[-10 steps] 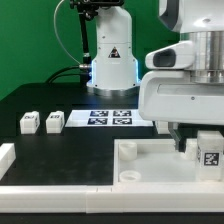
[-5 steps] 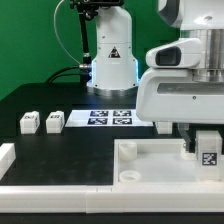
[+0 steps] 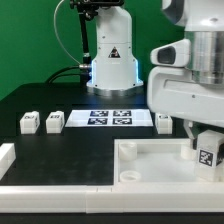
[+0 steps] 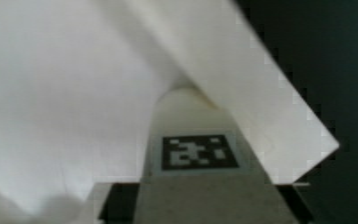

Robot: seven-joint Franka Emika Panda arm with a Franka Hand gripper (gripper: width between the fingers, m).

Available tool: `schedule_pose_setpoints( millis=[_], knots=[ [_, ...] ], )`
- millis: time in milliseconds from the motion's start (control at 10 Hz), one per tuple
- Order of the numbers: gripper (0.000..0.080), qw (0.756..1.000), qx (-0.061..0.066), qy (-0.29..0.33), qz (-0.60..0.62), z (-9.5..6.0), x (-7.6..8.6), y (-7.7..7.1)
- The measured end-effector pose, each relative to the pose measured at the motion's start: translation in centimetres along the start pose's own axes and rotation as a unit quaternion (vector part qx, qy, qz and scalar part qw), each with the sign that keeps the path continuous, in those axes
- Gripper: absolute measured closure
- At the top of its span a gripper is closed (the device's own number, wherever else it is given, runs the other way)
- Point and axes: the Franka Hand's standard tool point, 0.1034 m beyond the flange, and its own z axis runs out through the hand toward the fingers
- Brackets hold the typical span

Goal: Assemble one leg

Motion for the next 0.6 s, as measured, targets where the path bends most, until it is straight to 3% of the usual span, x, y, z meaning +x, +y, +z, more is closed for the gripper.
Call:
schedule_pose_setpoints(
  millis=[100,300,500,600],
  knots=[
    [0.0509,0.993,-0.002,-0.013,0.114,-0.02,0.27,-0.04],
    [0.0509,0.946,0.002,-0.034,0.321,0.14,0.58,0.21],
    [0.0509,0.919,-0.001,-0.034,0.393,0.14,0.48,0.19],
    [0.0509,0.922,-0.001,-0.034,0.386,0.14,0.48,0.2]
  ],
)
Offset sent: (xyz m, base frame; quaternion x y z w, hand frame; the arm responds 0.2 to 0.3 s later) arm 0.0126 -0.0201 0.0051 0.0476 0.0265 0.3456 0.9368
